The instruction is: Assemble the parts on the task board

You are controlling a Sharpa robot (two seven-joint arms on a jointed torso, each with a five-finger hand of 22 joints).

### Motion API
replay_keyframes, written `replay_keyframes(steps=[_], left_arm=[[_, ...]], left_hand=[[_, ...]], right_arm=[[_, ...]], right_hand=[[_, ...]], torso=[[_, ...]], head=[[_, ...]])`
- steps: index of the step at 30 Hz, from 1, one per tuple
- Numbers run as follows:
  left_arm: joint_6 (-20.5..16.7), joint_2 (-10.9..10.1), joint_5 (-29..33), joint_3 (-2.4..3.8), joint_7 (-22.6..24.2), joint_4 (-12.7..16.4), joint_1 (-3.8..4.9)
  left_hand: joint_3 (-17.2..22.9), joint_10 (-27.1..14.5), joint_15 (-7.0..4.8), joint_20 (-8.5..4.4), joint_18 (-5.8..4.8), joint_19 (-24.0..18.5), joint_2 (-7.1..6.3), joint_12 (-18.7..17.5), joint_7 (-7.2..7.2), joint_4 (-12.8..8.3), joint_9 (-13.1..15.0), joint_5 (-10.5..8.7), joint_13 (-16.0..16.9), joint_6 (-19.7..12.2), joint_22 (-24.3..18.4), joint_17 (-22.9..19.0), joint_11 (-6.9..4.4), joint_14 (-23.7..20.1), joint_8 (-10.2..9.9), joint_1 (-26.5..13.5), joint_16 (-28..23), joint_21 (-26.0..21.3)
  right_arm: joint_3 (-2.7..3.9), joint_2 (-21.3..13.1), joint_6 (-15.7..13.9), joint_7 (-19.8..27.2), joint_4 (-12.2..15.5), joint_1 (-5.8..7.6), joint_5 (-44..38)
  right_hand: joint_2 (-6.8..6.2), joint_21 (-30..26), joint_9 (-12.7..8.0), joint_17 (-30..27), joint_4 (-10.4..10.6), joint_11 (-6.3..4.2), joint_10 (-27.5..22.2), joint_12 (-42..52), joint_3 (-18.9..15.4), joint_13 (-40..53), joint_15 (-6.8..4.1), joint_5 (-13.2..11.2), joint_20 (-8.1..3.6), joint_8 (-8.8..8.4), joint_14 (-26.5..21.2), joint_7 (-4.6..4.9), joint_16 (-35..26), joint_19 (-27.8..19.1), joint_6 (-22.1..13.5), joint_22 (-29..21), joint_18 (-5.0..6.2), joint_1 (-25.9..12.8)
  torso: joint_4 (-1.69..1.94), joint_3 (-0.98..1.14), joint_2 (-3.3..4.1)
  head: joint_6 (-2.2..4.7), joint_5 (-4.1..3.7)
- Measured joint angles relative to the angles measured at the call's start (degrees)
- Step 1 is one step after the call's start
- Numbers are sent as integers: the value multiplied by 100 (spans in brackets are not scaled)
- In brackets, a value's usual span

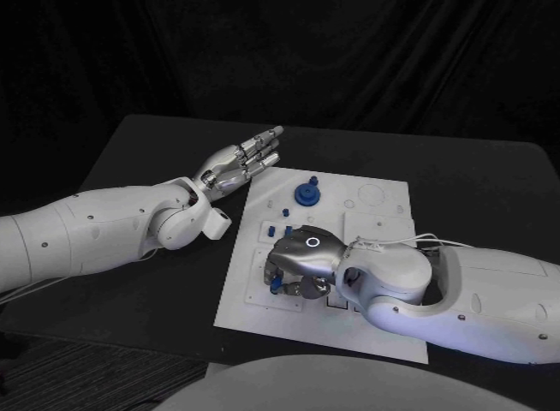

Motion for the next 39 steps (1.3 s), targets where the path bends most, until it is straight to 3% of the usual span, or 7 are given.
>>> replay_keyframes(steps=[17,22,25,29,33,35,39], left_arm=[[75,4,0,0,-71,-68,-7],[89,2,0,0,-89,-68,-9],[94,-1,-1,0,-98,-68,-9],[102,-5,-1,0,-111,-67,-10],[108,-10,-1,0,-125,-67,-10],[109,-15,-2,0,-131,-67,-10],[110,-30,-2,0,-142,-61,-11]], left_hand=[[16,1,73,61,0,-21,23,0,63,16,-1,0,2,-21,1,3,-40,32,0,22,0,0],[16,1,72,61,0,-21,22,0,63,16,-1,0,3,-21,1,3,-40,32,0,22,0,0],[16,1,72,61,0,-21,23,0,63,16,-1,0,3,-21,1,4,-40,32,0,22,0,0],[16,1,92,81,0,0,23,0,63,16,-1,23,3,-21,1,3,-40,12,0,22,0,0],[16,1,92,81,0,0,23,0,63,16,-1,23,3,-21,1,1,-40,12,0,22,0,0],[16,1,92,81,-1,-1,23,0,63,16,-1,23,3,-21,1,0,-40,12,0,22,0,0],[15,1,92,81,-1,-1,23,0,63,16,-2,23,2,-21,1,-1,-40,12,0,22,0,0]], right_arm=[[-15,-47,32,-6,-1,-35,-2],[-18,-33,46,-6,-30,-37,-3],[-22,-32,54,-5,-54,-39,-3],[-23,-27,57,-2,-75,-39,-4],[-23,-32,43,1,-86,-39,-4],[-23,-50,23,4,-85,-39,-4],[-23,-186,-101,23,-13,-39,-4]], right_hand=[[-1,0,-2,-37,-17,0,0,-6,16,-3,0,-6,0,-9,0,1,-22,0,-2,-1,0,14],[-16,0,-58,-75,16,111,-119,-4,50,2,5,-91,0,-226,-5,102,-44,0,-299,2,0,-3],[-105,-56,-194,-115,68,135,-326,-3,86,10,53,-218,16,-307,-11,115,-66,-16,-801,4,0,-144],[-213,-202,-296,-226,229,268,-806,-16,-46,2,146,-498,117,-307,-18,-176,-115,-117,-1899,4,0,-441],[-202,-313,-385,-299,254,348,-1175,32,-435,21,237,-696,196,-401,-15,-491,-135,-196,-3686,4,0,-496],[-238,-335,-414,-324,405,366,-1383,89,-683,32,247,-748,195,-408,-21,-603,-134,-195,-4274,3,-1,-456],[-332,-345,-429,-331,677,379,-1609,158,-912,33,247,-755,195,-434,-21,-694,-134,-195,-4605,3,0,-300]], torso=[[-3,1,-4],[-3,1,-4],[-2,-1,-4],[-4,-3,-4],[-4,-3,-4],[-4,-3,-4],[-2,-3,-8]], head=[[0,-7],[0,-3],[0,-4],[0,11],[0,15],[0,20],[0,21]])
